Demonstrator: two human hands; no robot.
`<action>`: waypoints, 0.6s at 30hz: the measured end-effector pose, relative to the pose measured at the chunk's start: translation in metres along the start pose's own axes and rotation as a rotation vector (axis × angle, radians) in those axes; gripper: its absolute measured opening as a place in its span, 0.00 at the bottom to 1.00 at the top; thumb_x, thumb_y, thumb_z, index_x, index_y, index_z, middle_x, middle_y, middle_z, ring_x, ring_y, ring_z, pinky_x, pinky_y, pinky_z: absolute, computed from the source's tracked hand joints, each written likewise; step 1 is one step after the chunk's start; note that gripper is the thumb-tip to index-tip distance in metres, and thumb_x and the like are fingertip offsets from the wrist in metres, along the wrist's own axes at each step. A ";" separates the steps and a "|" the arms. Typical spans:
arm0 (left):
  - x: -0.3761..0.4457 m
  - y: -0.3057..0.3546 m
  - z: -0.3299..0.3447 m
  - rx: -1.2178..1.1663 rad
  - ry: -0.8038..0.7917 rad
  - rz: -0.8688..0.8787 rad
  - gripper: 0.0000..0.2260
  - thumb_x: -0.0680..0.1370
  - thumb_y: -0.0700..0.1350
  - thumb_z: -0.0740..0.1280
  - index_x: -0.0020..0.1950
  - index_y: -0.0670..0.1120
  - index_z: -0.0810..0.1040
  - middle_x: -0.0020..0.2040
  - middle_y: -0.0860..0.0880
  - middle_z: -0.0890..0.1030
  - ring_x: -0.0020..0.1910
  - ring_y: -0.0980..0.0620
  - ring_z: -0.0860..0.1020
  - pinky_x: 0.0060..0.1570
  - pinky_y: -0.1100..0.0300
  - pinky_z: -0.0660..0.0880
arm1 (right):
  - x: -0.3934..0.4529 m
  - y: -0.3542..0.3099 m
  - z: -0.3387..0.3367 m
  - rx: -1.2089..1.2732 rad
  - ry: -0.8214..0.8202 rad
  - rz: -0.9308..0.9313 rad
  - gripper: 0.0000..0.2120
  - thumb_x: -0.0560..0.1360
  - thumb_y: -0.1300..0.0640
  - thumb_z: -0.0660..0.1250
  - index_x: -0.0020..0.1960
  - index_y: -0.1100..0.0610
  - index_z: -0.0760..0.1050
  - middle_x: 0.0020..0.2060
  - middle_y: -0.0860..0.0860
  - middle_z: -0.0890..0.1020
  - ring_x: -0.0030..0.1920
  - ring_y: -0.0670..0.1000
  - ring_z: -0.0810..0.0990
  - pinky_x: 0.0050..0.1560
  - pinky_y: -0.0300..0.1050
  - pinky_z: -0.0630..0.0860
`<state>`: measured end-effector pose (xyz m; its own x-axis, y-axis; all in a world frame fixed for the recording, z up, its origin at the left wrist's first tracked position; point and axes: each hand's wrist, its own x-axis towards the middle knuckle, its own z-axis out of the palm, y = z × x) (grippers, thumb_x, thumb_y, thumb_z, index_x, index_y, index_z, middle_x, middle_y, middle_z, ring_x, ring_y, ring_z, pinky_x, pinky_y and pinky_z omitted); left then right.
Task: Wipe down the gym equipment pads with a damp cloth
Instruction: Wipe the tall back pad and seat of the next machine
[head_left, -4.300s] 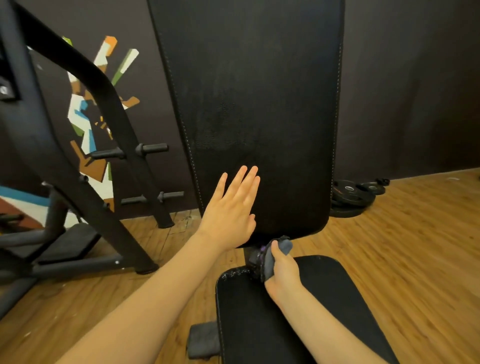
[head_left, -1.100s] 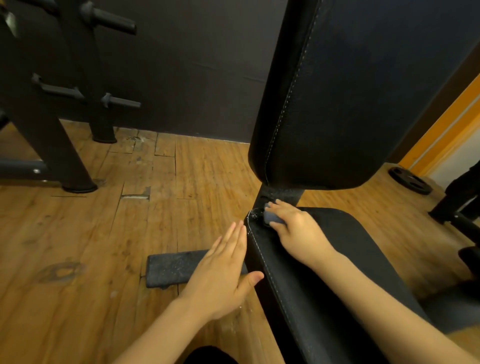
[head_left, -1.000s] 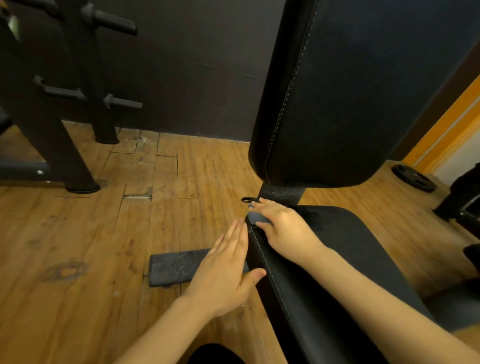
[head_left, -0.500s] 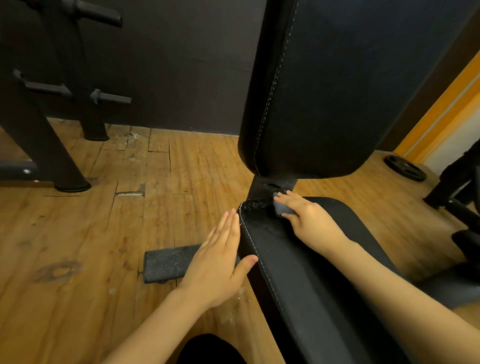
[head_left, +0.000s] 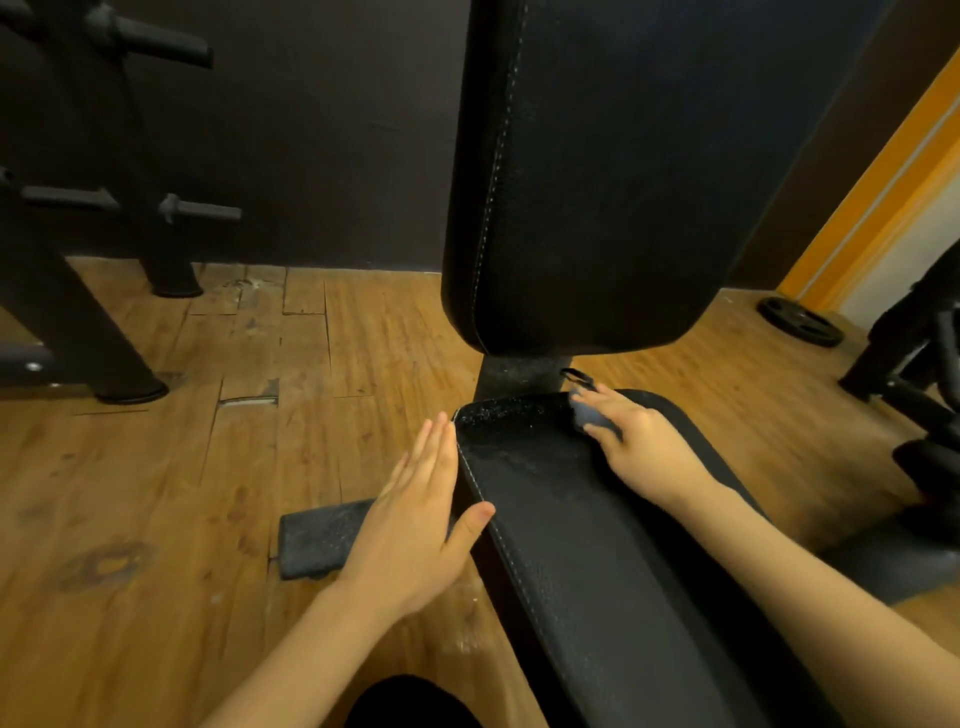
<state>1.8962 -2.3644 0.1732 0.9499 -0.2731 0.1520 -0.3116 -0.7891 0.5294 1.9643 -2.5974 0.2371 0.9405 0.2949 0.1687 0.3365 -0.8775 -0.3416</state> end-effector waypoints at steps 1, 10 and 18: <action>-0.001 0.000 -0.001 0.004 -0.011 -0.001 0.41 0.65 0.74 0.32 0.71 0.52 0.28 0.74 0.56 0.30 0.71 0.60 0.29 0.70 0.65 0.35 | -0.002 0.006 -0.003 -0.011 0.021 0.052 0.21 0.79 0.58 0.60 0.71 0.53 0.65 0.70 0.48 0.68 0.73 0.46 0.58 0.71 0.40 0.55; 0.001 0.004 -0.011 0.010 -0.092 0.005 0.40 0.76 0.66 0.53 0.70 0.50 0.26 0.71 0.55 0.27 0.71 0.60 0.30 0.68 0.66 0.36 | 0.008 -0.083 0.035 -0.024 -0.088 -0.256 0.23 0.78 0.54 0.61 0.72 0.55 0.62 0.72 0.46 0.63 0.74 0.43 0.54 0.71 0.38 0.48; -0.006 0.006 -0.007 -0.017 -0.114 -0.035 0.43 0.74 0.68 0.52 0.74 0.49 0.28 0.71 0.57 0.28 0.71 0.61 0.31 0.69 0.65 0.38 | 0.011 -0.028 0.010 -0.015 -0.027 -0.032 0.21 0.78 0.58 0.61 0.71 0.55 0.66 0.70 0.49 0.67 0.73 0.46 0.57 0.73 0.45 0.54</action>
<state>1.8884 -2.3636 0.1814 0.9510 -0.3067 0.0381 -0.2768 -0.7902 0.5468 1.9653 -2.5657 0.2396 0.9304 0.3326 0.1538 0.3654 -0.8730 -0.3230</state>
